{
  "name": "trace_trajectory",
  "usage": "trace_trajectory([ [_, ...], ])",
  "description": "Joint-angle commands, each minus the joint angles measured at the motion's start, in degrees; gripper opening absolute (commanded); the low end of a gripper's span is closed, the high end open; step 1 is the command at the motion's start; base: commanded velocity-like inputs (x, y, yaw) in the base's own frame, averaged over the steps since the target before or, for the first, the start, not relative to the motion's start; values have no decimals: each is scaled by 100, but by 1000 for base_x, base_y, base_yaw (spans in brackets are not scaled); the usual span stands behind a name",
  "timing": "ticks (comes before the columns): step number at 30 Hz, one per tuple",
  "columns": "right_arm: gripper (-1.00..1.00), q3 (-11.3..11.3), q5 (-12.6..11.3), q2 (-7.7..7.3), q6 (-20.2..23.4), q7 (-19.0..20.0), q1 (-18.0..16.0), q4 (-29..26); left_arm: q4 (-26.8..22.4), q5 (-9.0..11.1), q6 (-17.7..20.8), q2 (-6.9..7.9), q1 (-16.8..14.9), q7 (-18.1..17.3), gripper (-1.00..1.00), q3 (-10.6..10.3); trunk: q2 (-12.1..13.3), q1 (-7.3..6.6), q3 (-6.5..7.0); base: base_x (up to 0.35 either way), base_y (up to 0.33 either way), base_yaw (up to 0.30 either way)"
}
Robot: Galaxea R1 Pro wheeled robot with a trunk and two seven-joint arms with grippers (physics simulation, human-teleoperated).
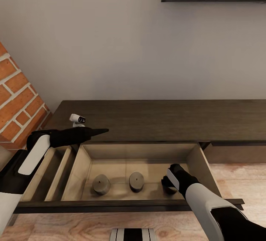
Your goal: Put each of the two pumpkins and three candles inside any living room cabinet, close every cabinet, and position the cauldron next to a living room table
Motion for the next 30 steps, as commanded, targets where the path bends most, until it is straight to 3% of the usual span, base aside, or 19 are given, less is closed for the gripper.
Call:
trace_trajectory([
  [1, -100, 2, 2, 0, -8, -1, 1, 3, 1, 0, 0, -1, 0, 0, 100, 0, 0, 0, 0, 0, 0, 0],
  [15, -100, 6, -5, -8, -8, -1, 2, 12, 2, 8, 0, 2, 0, 0, 100, 0, 0, 0, 0, 0, 0, 0],
  [16, 100, 6, -10, -5, -5, -1, 3, 12, 1, 8, 0, 0, 0, 0, 100, 0, 0, 0, 0, 0, 0, 0],
  [30, 100, 6, -16, 0, 0, 8, 2, 12, 5, 35, 0, 0, 0, 0, 100, 0, 0, 0, 0, 0, 0, 0],
])
